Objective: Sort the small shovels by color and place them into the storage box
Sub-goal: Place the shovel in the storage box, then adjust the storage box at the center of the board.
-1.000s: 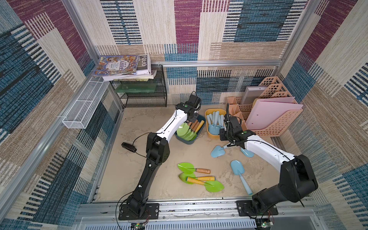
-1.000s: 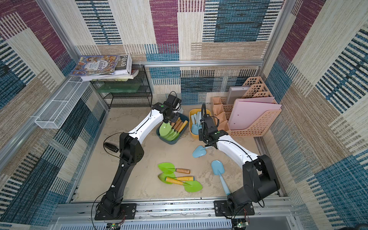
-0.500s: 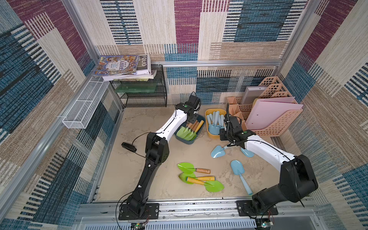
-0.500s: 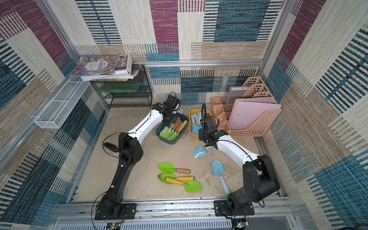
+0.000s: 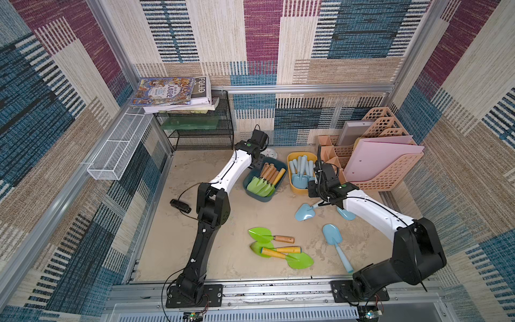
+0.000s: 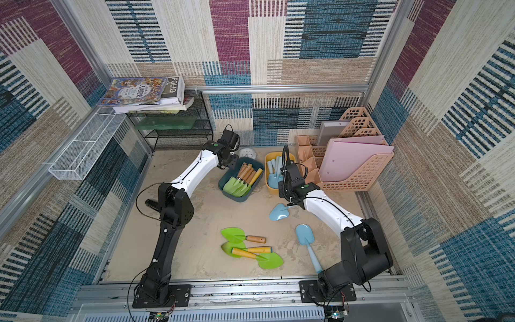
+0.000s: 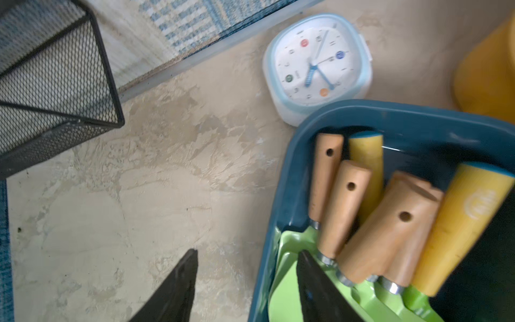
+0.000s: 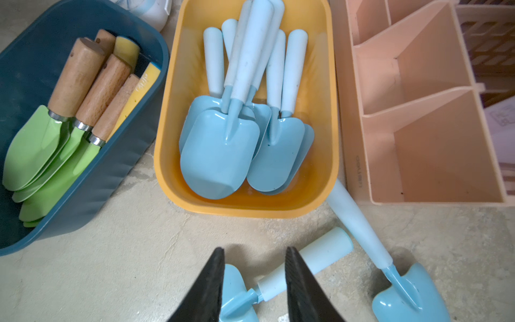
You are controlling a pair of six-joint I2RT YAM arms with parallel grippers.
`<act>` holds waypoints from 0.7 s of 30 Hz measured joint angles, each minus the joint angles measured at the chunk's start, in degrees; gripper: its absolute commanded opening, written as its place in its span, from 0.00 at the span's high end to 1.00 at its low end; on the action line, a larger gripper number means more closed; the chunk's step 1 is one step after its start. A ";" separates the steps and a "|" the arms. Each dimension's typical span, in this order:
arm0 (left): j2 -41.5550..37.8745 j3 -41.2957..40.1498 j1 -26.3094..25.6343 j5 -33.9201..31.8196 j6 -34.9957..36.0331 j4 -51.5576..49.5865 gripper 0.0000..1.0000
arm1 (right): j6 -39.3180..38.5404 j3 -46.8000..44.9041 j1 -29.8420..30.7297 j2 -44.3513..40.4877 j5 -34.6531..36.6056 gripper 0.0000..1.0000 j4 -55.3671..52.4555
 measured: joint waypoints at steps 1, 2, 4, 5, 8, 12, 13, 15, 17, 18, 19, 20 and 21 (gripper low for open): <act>0.13 -0.24 0.57 0.76 -0.68 0.09 0.43 | 0.00 0.00 0.00 -0.07 0.04 0.61 0.00; 0.44 -0.37 1.20 1.62 -1.42 0.11 0.43 | 0.00 0.00 0.00 -0.09 0.17 0.61 0.00; 0.74 -0.79 1.70 3.85 -2.25 0.28 0.43 | 0.00 0.00 0.00 -0.09 0.33 0.61 -0.02; 0.74 -1.22 1.70 5.46 -2.80 0.35 0.43 | 0.02 0.00 0.00 -0.09 0.46 0.61 -0.02; 0.50 -2.86 1.49 8.24 -3.52 1.03 0.43 | 0.07 0.00 0.00 -0.07 0.85 0.61 -0.04; -0.04 -6.23 1.57 9.66 -3.69 1.49 0.43 | 0.22 0.00 0.00 0.22 1.01 0.61 -0.04; -0.04 -6.67 1.57 9.64 -3.72 1.70 0.43 | 0.22 0.00 0.00 0.28 1.01 0.61 -0.09; -0.04 -7.54 1.68 9.53 -3.96 1.90 0.44 | 0.24 0.00 0.00 0.31 1.01 0.61 -0.13; -0.04 -7.98 1.68 8.98 -4.57 2.08 0.45 | 0.24 0.00 0.02 0.31 1.01 0.61 -0.17; -0.04 -8.09 1.68 8.79 -4.74 2.21 0.47 | 0.24 0.00 0.04 0.28 1.01 0.61 -0.26; 0.00 -8.09 1.68 8.70 -4.79 2.23 0.48 | 0.26 0.00 0.04 0.28 1.01 0.61 -0.28; 0.11 -8.09 1.68 8.66 -5.14 2.25 0.50 | 0.35 0.00 0.07 0.28 1.01 0.61 -0.28; 0.26 -8.02 1.68 8.55 -5.40 2.25 0.51 | 0.39 0.00 0.13 0.28 1.01 0.61 -0.31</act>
